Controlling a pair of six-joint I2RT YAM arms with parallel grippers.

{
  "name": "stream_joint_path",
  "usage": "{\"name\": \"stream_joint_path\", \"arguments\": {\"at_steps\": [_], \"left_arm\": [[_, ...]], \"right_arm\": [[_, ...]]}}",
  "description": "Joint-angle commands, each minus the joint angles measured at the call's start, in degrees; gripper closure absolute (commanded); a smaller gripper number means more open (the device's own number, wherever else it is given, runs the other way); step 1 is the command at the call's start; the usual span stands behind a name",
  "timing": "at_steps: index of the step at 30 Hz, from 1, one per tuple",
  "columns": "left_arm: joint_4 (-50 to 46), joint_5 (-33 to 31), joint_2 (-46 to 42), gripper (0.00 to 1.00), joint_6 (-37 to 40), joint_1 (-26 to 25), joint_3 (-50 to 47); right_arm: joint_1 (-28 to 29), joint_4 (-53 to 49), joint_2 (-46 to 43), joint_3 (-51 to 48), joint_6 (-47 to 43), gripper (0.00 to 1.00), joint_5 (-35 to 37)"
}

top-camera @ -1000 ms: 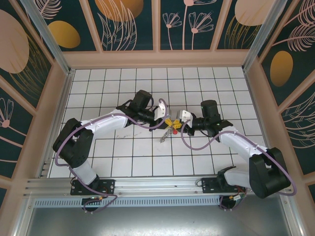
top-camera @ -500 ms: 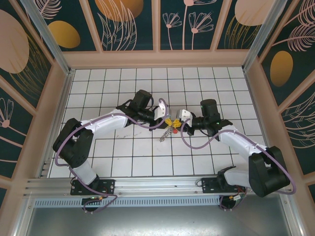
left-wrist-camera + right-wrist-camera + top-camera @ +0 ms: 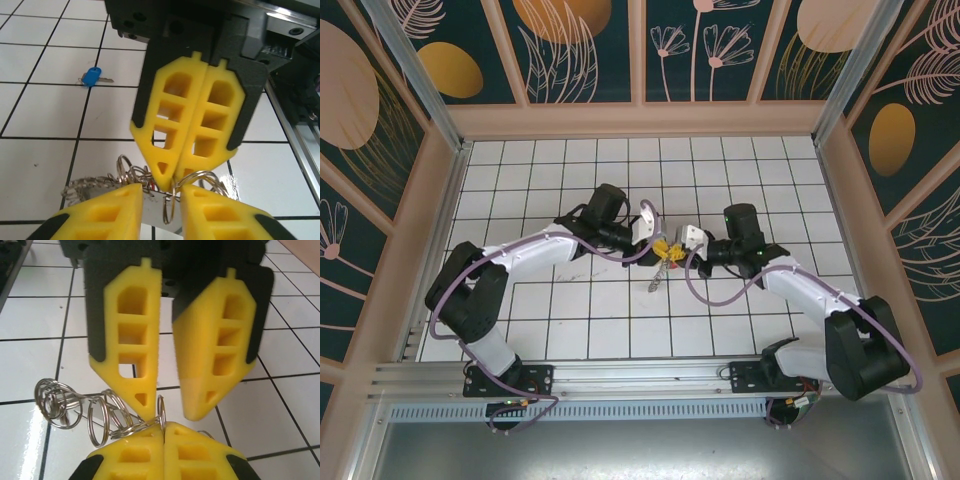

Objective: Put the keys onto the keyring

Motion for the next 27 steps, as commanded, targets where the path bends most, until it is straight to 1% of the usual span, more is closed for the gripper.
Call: {"name": "stream_joint_path", "arguments": {"at_steps": [1,3,5,11,15,20,23,27], "left_arm": [[1.4,-0.3,-3.0,0.71,-1.5,-0.4,-2.3],[1.3,-1.5,-4.2,0.68,-1.9,-0.3,-3.6],[0.7,-2.2,-4.6,0.67,-1.8,-0.4,-4.4],[-0.8,-0.9,-4.7,0.71,-1.7,-0.3,-4.7],[-2.4,1.0,-3.9,0.71,-0.4,-0.3,-3.9],[-6.6,2.4,-2.0,0.75,2.4,-0.4,-1.9],[-7.3,3.2,-1.2,0.72,3.2,-0.4,-1.0],[-8.2,4.8,0.1,0.73,3.8,-0.4,0.3]], "right_arm": [[2.1,2.5,-2.4,-3.3,1.9,1.00,2.3],[2.7,4.2,-3.8,-5.2,3.3,1.00,3.9],[3.6,5.7,-5.4,-6.9,4.1,1.00,5.1],[4.1,4.2,-6.3,-7.6,6.3,1.00,2.6],[4.2,7.3,-7.6,-9.9,7.9,1.00,2.0],[3.6,8.9,-7.4,-10.4,8.5,1.00,2.2],[3.2,10.3,-7.4,-11.0,8.9,1.00,1.9],[2.5,11.4,-7.5,-11.2,9.5,1.00,1.6]]}}
